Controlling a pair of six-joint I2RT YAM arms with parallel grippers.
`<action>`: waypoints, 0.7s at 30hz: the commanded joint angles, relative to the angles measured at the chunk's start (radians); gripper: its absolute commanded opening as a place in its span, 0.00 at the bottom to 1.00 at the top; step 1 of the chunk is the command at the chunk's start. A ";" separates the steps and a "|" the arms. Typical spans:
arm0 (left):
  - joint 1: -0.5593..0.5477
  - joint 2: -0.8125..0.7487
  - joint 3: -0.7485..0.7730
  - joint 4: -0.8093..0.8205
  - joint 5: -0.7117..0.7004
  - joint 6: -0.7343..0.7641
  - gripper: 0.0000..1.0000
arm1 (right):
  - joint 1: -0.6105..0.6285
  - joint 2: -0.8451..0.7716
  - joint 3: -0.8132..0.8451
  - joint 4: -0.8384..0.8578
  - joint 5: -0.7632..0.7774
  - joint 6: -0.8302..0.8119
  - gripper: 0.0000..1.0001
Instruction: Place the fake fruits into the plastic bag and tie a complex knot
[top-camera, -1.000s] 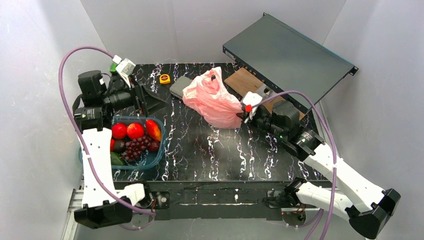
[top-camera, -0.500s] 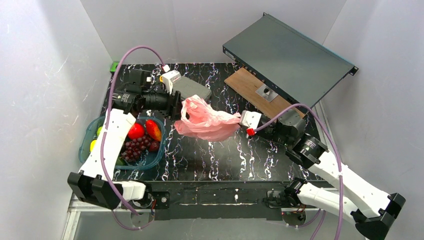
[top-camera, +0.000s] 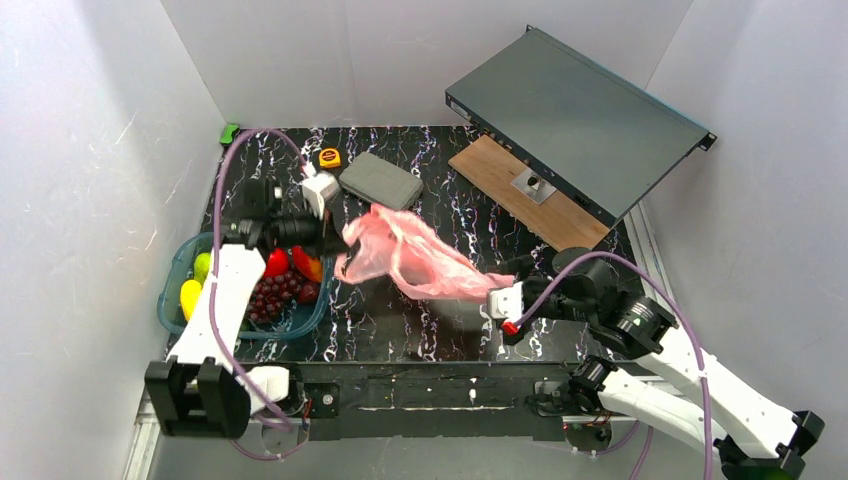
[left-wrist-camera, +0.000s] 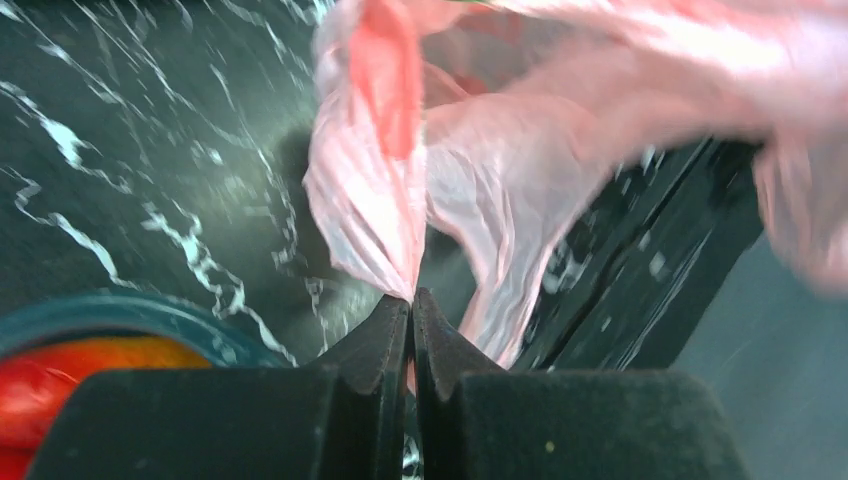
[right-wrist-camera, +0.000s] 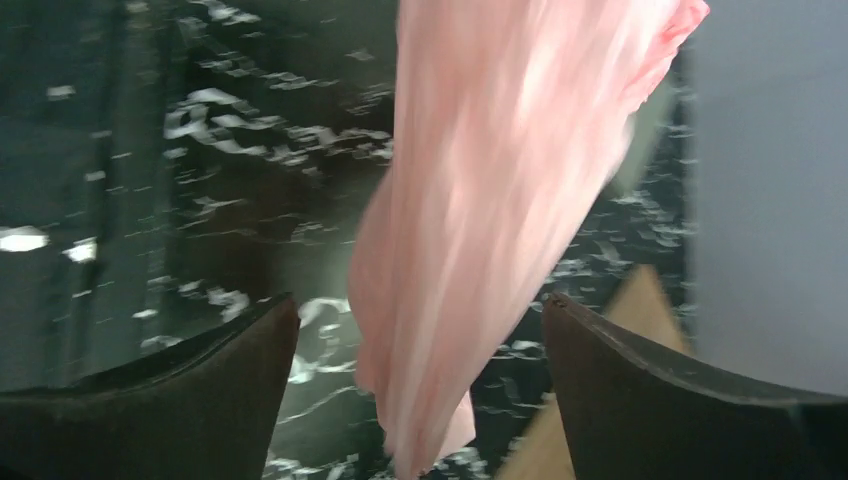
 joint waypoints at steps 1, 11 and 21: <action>-0.044 -0.169 -0.182 -0.087 -0.075 0.384 0.00 | 0.018 0.028 0.050 -0.212 -0.099 0.110 0.98; -0.072 -0.105 -0.015 -0.255 0.155 -0.078 0.00 | 0.018 0.187 0.240 0.001 0.003 0.457 0.98; -0.149 -0.235 0.068 -0.309 0.215 0.258 0.00 | 0.018 0.471 0.377 0.255 -0.040 0.500 0.98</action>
